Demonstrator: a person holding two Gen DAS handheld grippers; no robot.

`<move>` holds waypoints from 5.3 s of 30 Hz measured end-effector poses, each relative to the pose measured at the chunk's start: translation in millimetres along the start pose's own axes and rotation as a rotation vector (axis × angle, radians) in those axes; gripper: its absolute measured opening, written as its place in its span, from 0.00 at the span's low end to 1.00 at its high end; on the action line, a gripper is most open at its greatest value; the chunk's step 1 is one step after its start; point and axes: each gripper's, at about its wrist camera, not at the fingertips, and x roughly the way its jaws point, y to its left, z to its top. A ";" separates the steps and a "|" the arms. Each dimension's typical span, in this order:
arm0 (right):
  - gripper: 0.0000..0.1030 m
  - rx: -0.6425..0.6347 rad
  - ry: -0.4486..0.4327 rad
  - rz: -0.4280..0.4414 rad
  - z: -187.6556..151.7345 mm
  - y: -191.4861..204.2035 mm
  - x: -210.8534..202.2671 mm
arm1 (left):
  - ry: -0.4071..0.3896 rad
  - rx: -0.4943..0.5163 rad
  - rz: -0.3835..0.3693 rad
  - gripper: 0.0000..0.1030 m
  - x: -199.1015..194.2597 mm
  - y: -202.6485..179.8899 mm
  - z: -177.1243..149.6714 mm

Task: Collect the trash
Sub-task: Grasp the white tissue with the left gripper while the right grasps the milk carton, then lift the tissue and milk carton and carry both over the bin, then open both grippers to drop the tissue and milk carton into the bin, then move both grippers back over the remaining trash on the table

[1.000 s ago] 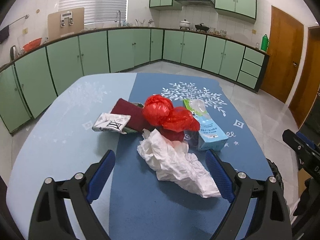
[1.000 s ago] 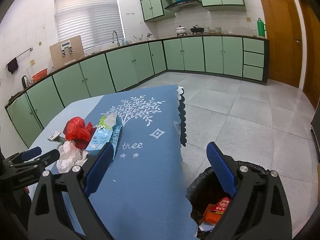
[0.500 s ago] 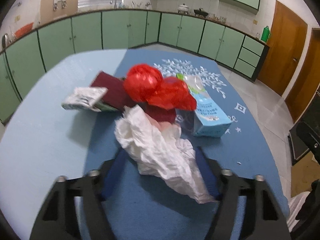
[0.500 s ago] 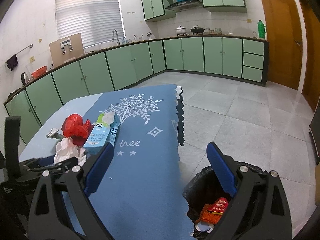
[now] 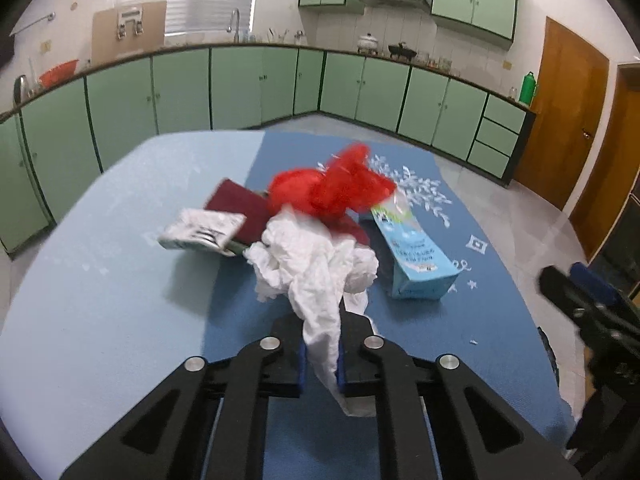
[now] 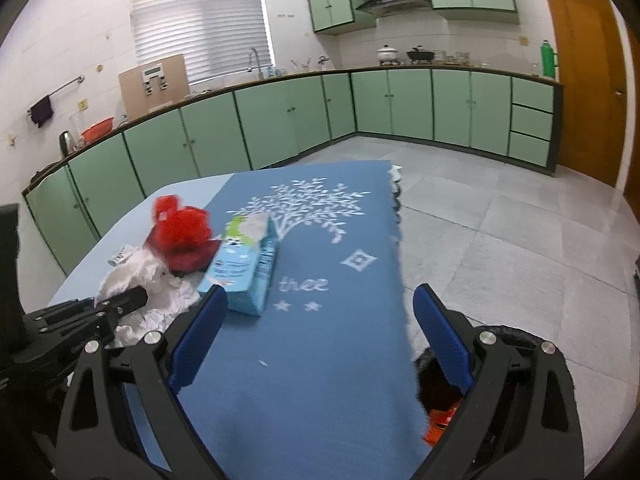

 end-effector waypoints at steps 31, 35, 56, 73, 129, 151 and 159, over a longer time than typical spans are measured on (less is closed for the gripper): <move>0.62 -0.084 0.253 0.028 9.3 66.2 91.6 | -0.002 -0.016 0.026 0.10 -0.4 22.0 12.2; 0.49 -0.072 0.275 0.044 8.2 63.1 95.4 | 0.001 -0.017 0.018 0.10 1.1 22.1 13.6; 0.44 -0.036 0.153 0.046 23.9 33.5 27.7 | -0.036 0.005 -0.064 0.10 -23.1 3.1 20.2; 0.44 -0.024 0.008 0.039 41.2 14.0 -52.6 | -0.105 0.062 -0.178 0.10 -61.1 -39.7 34.3; 0.62 0.256 0.032 -0.422 -50.8 -184.1 -127.7 | 0.017 0.393 -0.500 0.36 2.0 -265.9 7.9; 0.91 0.220 -0.007 -0.324 -23.0 -140.1 -110.9 | -0.054 0.271 -0.327 0.71 -11.7 -175.5 32.4; 0.91 0.150 -0.006 -0.230 -0.1 -95.6 -79.3 | -0.095 0.184 -0.185 0.71 -18.6 -101.9 40.7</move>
